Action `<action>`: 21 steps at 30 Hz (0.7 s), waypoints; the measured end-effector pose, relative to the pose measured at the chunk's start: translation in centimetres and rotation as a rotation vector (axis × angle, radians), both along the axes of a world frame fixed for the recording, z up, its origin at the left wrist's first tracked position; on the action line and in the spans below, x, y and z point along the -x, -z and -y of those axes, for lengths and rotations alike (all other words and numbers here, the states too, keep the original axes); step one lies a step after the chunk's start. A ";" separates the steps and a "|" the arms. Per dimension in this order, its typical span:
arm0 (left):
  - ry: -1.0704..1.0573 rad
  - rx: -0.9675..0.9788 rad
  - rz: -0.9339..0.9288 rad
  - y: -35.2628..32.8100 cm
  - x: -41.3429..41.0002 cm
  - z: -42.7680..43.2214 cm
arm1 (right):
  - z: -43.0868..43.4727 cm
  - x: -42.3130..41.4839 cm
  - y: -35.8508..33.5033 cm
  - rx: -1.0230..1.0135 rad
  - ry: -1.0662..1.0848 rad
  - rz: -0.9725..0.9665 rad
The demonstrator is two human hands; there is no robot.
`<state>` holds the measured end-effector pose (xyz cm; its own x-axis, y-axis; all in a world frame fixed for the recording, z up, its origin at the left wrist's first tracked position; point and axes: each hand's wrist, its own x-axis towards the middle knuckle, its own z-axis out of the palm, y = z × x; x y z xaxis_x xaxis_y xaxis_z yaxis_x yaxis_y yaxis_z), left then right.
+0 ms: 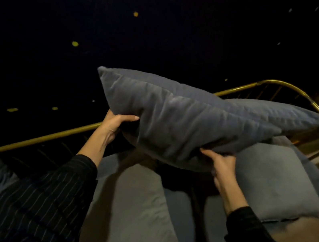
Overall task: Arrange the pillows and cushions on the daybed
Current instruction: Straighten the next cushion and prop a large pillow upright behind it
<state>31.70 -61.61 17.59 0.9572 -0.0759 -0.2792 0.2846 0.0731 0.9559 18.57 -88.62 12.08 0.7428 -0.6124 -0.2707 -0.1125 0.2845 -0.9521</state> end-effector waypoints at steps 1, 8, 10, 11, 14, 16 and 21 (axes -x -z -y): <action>-0.031 0.028 -0.006 -0.2 0.7 -0.8 | 0.1 -0.7 -1.2 0.072 -0.030 0.032; -0.228 0.212 0.083 -2.2 4.5 -6.3 | -0.6 -5.4 -9.3 0.388 -0.315 0.178; -0.282 0.219 0.105 -2.6 5.0 -8.7 | -2.5 -6.5 -9.8 0.374 -0.388 0.196; -0.312 0.206 0.109 -2.5 5.1 -9.9 | -3.6 -7.0 -9.8 0.363 -0.429 0.199; -0.401 0.191 0.114 -1.6 5.5 -13.7 | -6.8 -8.8 -8.2 0.309 -0.539 0.171; -0.446 0.198 0.105 -0.4 5.6 -15.9 | -8.9 -10.1 -6.7 0.270 -0.592 0.156; -0.454 0.149 -0.018 4.4 5.6 -19.1 | -11.9 -12.9 -1.0 0.192 -0.731 0.060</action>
<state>26.13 -42.54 13.20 0.8982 0.3080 -0.3137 0.2085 0.3298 0.9208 31.42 -76.73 13.13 0.9878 0.0092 -0.1556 -0.1554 -0.0138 -0.9878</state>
